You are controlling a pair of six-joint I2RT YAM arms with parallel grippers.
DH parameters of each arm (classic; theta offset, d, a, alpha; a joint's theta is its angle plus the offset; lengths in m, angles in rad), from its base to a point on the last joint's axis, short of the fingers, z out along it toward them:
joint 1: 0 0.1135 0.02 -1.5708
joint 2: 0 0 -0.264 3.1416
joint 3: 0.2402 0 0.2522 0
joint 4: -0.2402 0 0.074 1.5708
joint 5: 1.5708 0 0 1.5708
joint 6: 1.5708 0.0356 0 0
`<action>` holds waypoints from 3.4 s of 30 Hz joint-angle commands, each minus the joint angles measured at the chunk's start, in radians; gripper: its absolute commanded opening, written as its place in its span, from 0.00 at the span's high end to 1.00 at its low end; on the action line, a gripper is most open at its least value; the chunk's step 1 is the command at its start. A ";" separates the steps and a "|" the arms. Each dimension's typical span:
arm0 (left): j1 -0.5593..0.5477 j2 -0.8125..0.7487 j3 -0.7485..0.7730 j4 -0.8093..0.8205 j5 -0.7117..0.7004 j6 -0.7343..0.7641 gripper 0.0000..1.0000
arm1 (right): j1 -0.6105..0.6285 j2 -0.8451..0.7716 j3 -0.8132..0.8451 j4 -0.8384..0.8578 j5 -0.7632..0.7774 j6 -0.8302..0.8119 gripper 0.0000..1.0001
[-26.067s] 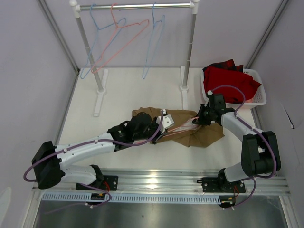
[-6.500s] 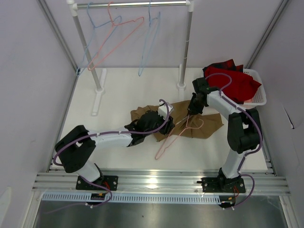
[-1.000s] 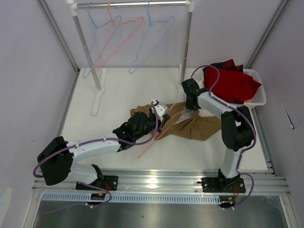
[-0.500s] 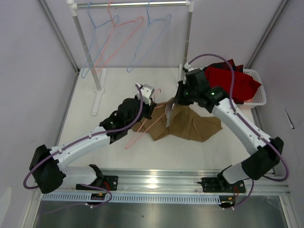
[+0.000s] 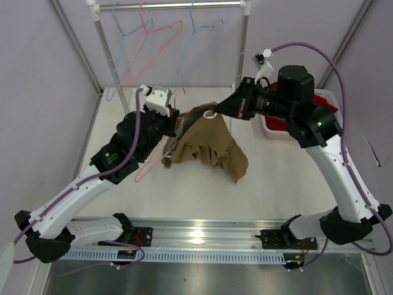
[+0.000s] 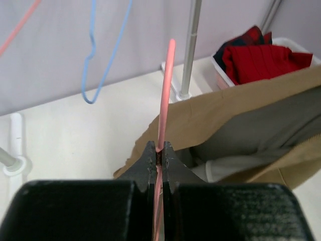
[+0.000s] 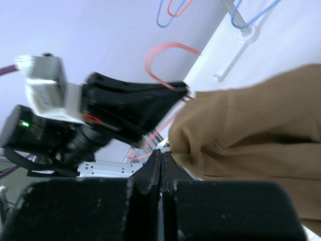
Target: Place the skirt on the hanger
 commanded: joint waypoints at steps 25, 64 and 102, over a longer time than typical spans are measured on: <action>0.079 -0.086 -0.483 0.436 0.516 -0.200 1.00 | -0.344 -0.108 -1.038 0.184 0.097 -0.157 1.00; -0.105 -0.076 -0.443 0.321 0.584 0.009 1.00 | -0.367 -0.140 -0.965 0.031 0.214 -0.212 1.00; -0.107 -0.010 -0.291 0.211 0.757 0.090 1.00 | -0.365 -0.201 -1.075 0.040 0.286 -0.177 1.00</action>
